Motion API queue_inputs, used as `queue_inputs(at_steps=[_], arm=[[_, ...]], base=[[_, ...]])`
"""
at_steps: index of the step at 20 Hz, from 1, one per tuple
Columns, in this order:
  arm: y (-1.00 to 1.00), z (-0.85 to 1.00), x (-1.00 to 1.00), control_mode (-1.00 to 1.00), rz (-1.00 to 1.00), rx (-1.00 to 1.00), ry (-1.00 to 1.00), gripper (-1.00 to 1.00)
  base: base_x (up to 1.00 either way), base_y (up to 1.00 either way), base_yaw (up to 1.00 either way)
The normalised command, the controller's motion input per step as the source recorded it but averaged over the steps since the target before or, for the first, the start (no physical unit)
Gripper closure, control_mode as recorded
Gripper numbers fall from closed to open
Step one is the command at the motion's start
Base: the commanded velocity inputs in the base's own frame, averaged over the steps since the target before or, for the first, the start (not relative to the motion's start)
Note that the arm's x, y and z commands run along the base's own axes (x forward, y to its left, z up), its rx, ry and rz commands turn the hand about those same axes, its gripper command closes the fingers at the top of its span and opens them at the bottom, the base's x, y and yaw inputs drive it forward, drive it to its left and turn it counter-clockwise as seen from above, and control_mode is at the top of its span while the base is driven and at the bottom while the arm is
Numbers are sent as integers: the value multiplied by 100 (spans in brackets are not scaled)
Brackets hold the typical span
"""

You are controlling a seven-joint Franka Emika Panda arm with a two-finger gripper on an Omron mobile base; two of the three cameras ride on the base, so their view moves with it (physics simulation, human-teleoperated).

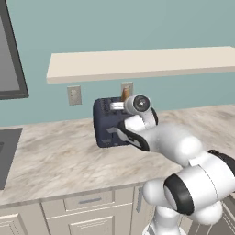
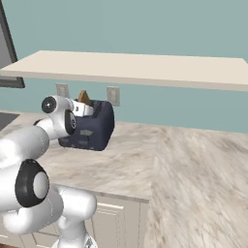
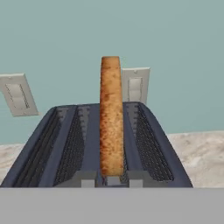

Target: Start the toaster. Once the lever pops up, take the bread to the plate on the dining counter.

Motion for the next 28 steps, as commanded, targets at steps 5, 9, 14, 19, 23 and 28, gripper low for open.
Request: queue_inputs(at_steps=[5,9,14,19,23,28], arm=[[2,33,-43,-100,-1,0,4,100],[2,34,-50,-100,-2,0,5,100],[5,20,-58,-100,-3,0,8,100],[5,21,-61,-100,-3,0,7,100],[5,13,-66,-100,-3,0,8,100],[5,16,-73,-100,-2,0,5,100]], base=[[0,0,0],[0,0,0],[0,0,0],[0,0,0],[0,0,0],[0,0,0]])
